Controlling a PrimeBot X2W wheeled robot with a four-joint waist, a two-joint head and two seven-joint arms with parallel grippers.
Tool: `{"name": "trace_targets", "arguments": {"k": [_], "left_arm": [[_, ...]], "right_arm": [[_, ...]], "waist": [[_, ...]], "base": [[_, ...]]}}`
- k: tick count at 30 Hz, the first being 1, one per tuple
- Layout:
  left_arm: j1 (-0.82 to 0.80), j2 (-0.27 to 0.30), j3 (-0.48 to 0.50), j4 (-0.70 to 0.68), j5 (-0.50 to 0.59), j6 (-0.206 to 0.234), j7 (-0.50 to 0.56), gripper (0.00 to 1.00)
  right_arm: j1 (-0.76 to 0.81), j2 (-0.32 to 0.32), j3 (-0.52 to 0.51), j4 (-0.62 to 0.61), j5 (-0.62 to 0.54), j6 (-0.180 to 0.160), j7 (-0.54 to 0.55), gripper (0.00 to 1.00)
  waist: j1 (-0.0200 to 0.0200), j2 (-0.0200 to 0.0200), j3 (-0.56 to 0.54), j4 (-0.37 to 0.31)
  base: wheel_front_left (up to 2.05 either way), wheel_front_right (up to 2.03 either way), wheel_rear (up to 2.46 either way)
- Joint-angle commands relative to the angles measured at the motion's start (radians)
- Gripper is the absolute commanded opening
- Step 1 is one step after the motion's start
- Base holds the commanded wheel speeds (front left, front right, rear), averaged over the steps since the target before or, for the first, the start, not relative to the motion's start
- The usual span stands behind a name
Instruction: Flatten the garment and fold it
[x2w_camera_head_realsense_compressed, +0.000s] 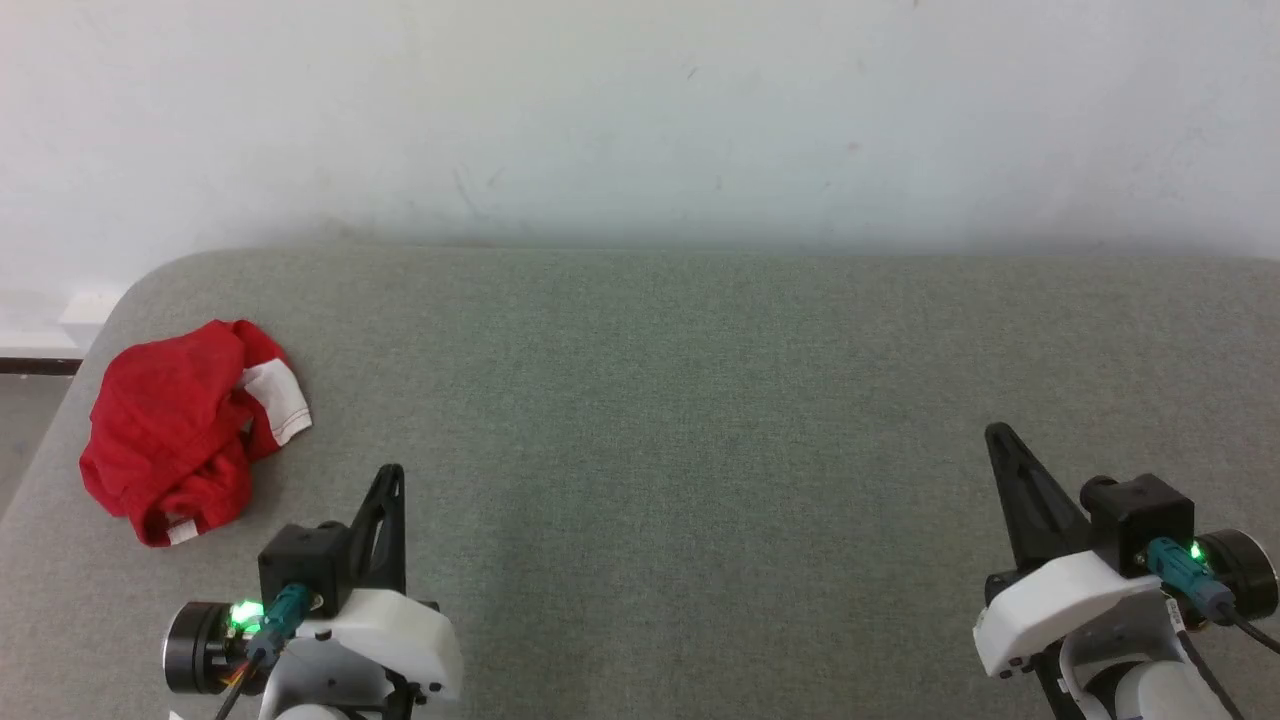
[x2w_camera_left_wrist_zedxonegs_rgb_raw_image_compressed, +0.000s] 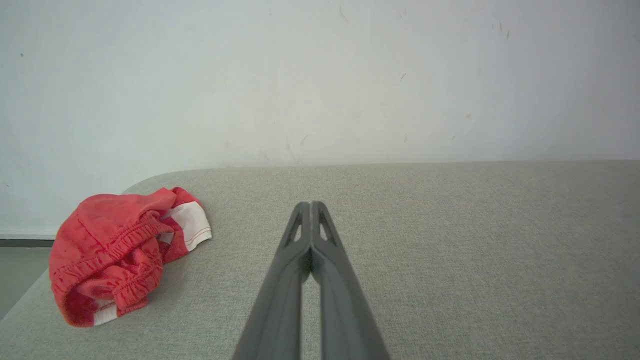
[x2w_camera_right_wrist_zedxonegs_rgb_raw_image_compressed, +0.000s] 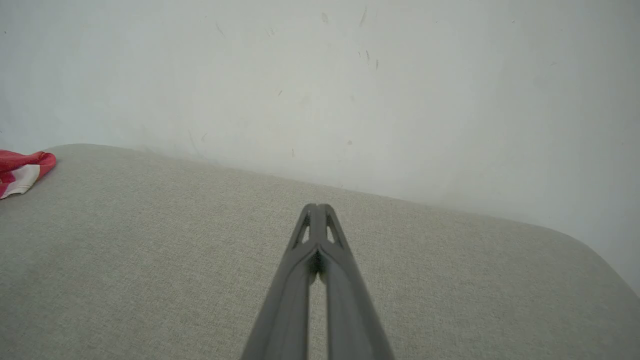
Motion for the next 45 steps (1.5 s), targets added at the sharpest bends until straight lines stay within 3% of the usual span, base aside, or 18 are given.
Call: {"name": "trace_targets", "arguments": {"k": [1,30,31,45], "left_arm": [[-0.012,-0.003,0.005,-0.005,0.007,-0.002,0.0,0.0],[-0.012,-0.003,0.005,-0.005,0.007,-0.002,0.0,0.0],[0.0,0.0,0.0,0.0,0.0,0.0,0.0,1.0],[0.006,0.0,-0.01,0.007,-0.011,0.011,-0.023,1.0]], "right_arm": [[0.011,0.004,0.0,-0.006,-0.008,-0.001,0.0,0.0],[0.011,0.004,0.0,-0.006,-0.008,-0.001,0.0,0.0],[0.0,0.0,0.0,0.001,0.0,0.0,0.0,1.0],[0.004,0.0,-0.015,0.007,0.026,0.0,-0.023,1.0]], "waist": [[0.0,-0.0001,0.0,0.0],[0.0,-0.0001,0.0,0.0],[0.0,-0.0001,0.0,0.0],[0.0,-0.0001,0.001,0.002]], "base": [[0.0,0.0,0.0],[0.0,0.0,0.0],[0.0,0.0,0.0],[0.0,0.0,0.0]]}}
